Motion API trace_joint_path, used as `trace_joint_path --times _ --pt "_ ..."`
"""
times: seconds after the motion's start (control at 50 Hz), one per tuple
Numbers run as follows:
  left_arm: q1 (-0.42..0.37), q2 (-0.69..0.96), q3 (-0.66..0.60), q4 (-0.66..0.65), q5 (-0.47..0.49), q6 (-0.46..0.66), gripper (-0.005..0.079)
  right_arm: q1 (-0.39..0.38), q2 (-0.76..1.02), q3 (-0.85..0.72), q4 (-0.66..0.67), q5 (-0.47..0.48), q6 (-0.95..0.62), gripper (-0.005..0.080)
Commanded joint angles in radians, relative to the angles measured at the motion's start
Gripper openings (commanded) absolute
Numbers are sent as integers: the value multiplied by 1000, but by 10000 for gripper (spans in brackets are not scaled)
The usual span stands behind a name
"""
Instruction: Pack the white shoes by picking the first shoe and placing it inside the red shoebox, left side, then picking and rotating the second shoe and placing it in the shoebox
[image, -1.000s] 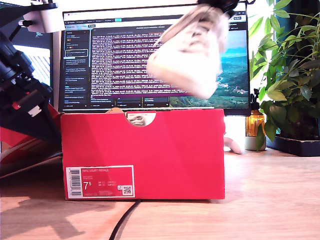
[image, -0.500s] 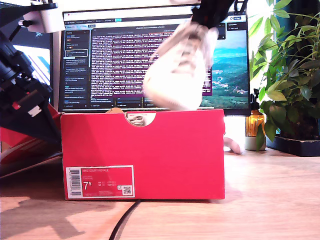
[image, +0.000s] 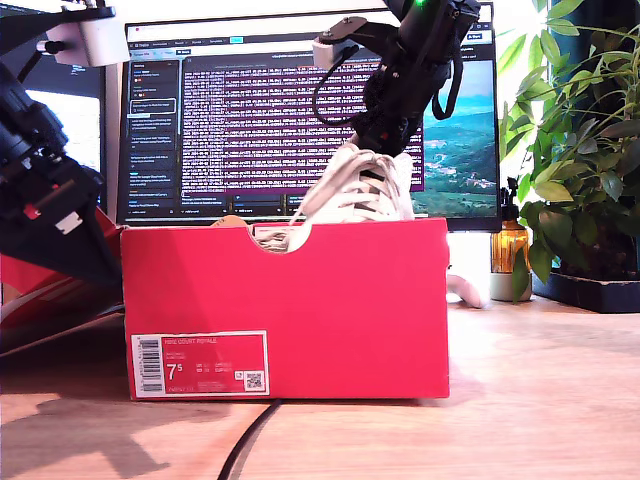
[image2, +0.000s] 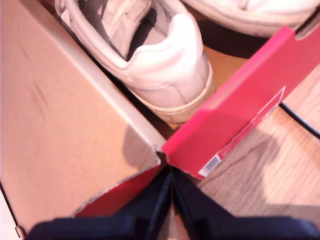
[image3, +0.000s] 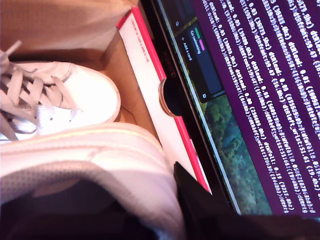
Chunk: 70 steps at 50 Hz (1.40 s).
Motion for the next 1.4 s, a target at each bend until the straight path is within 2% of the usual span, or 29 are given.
trace_joint_path --times 0.0,0.32,0.38,0.52,0.6,0.8,0.92,1.0,1.06,1.08,1.12,1.38 --pt "-2 4 8 16 1 -4 -18 14 41 1 -9 10 -6 -13" --pt "-2 4 8 16 1 -4 -18 17 55 0 -68 10 -6 -7" --pt "-2 4 8 16 1 -4 -18 18 55 0 -79 10 -6 53" --pt "-2 4 8 16 1 -4 -18 29 55 0 -88 19 7 321" --pt "-2 4 8 16 1 -4 -18 37 55 1 -80 32 6 365" --pt "-2 4 8 17 1 -4 -18 63 55 20 -29 110 2 365" --pt "-2 4 8 16 1 -4 -18 79 54 64 -54 172 9 344" --pt "-2 4 8 15 0 -4 -18 97 54 109 -106 218 50 211" --pt "-2 4 8 4 0 -4 -18 109 54 144 -152 241 69 15" --pt "-2 4 8 0 1 -4 -18 114 54 156 -156 241 74 -27" --pt "-2 4 8 -10 1 -5 -18 119 54 179 -191 249 97 1" --pt "-2 2 8 -59 0 -16 -18 140 54 290 -301 253 294 -13"
